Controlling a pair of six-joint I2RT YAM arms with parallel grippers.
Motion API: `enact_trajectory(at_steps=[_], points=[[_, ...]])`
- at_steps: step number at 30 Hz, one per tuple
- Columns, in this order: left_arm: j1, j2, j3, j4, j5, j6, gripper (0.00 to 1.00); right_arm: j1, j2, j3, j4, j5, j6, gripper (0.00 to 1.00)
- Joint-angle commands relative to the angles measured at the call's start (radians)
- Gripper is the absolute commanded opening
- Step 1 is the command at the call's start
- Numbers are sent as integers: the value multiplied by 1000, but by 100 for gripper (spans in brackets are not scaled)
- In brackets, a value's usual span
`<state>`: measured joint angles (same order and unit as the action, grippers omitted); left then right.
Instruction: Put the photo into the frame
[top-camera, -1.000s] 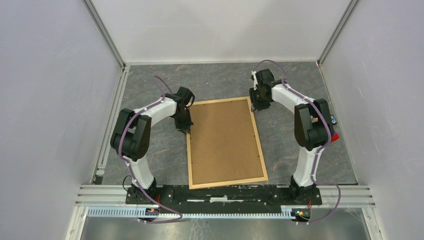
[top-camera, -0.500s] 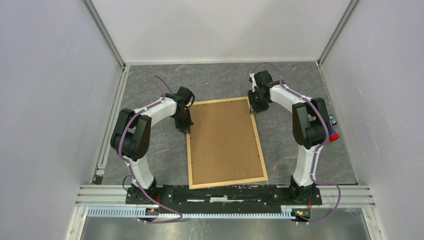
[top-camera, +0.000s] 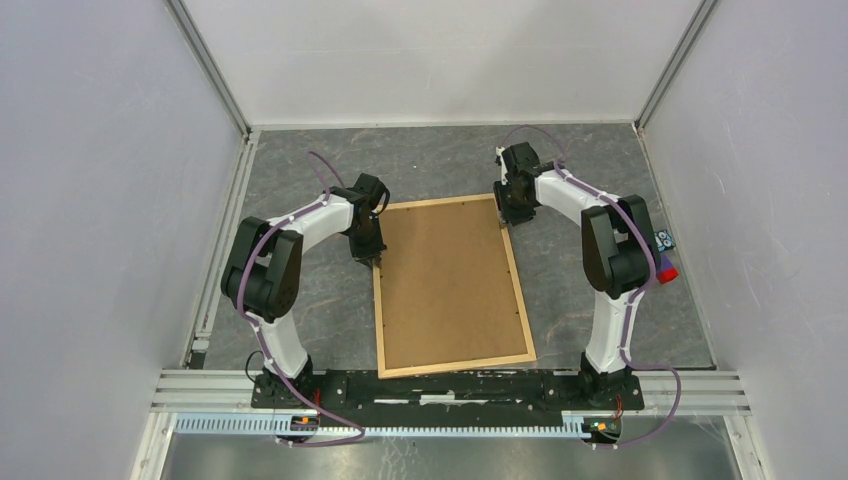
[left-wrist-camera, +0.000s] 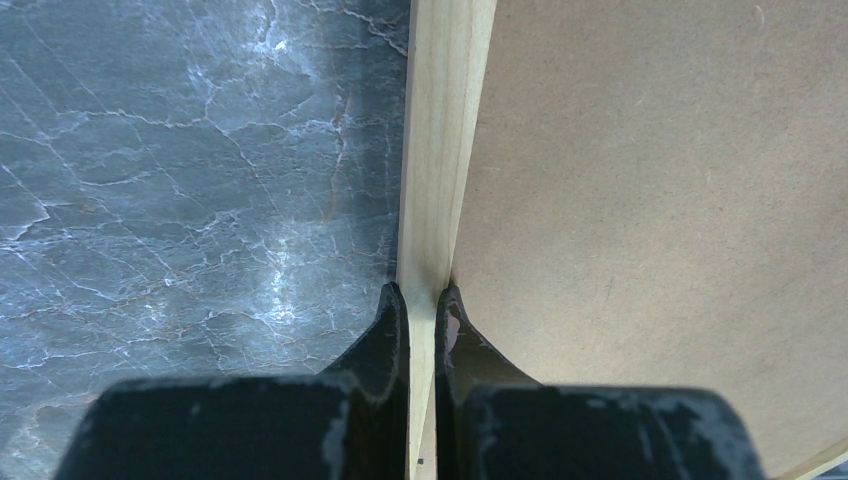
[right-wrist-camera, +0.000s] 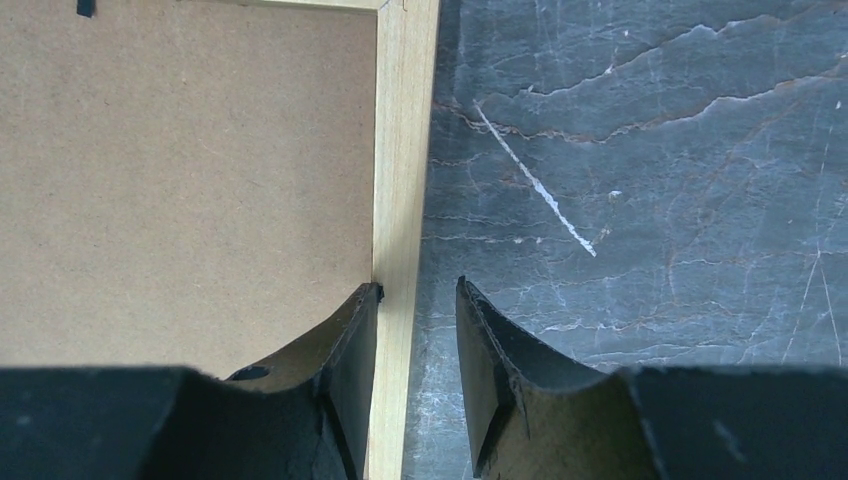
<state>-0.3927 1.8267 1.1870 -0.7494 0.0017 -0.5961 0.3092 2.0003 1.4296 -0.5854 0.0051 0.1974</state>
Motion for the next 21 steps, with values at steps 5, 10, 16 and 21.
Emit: enact_trajectory(at_steps=[5,10,16,21], points=[[-12,62,-13,41,-37,2,2,-12,82,-4,-53,182,1,39],[-14,63,-12,40,-37,4,2,-9,119,-7,-45,145,5,39],[-18,62,-10,39,-36,7,2,-7,144,-9,-30,95,8,40],[-21,66,-9,40,-32,9,2,-5,152,-22,-1,-30,9,40]])
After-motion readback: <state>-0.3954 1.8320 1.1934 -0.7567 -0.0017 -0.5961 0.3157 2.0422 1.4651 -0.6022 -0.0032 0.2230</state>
